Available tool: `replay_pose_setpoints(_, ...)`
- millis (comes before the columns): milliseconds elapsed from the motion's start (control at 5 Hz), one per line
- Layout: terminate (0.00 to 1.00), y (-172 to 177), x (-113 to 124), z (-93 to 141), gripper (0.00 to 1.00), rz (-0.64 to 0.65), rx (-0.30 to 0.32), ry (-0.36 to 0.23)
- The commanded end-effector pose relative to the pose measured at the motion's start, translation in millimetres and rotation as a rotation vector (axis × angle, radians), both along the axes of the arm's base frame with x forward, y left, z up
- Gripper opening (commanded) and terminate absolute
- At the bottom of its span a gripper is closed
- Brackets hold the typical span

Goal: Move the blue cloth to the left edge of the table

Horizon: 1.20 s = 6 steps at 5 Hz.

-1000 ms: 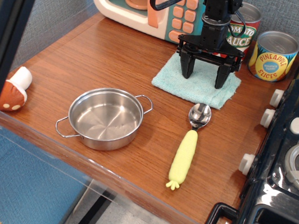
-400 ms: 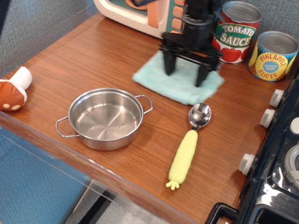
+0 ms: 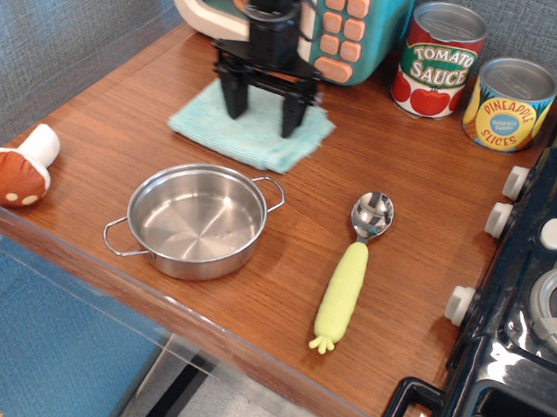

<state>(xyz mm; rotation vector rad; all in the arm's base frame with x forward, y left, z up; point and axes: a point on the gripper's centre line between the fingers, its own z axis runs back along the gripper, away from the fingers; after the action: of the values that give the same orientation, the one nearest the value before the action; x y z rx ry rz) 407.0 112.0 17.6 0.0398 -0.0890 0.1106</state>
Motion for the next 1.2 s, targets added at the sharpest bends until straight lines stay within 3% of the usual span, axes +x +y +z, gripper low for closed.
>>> replay_pose_setpoints(0, 0.00, 64, -3, 31, 1.00, 0.104, 0.015, -0.090)
replay_pose_setpoints(200, 0.00, 71, -4, 32, 1.00, 0.114, 0.015, -0.094)
replay_pose_setpoints(400, 0.00, 59, -1, 51, 1.00, 0.060, -0.007, -0.131)
replay_pose_setpoints(600, 0.00, 52, -1, 90, 1.00, 0.018, -0.025, -0.161)
replay_pose_setpoints(800, 0.00, 55, -7, 110, 1.00, 0.013, 0.011, -0.172)
replay_pose_setpoints(1000, 0.00, 58, -10, 112, 1.00, 0.000, 0.066, -0.152)
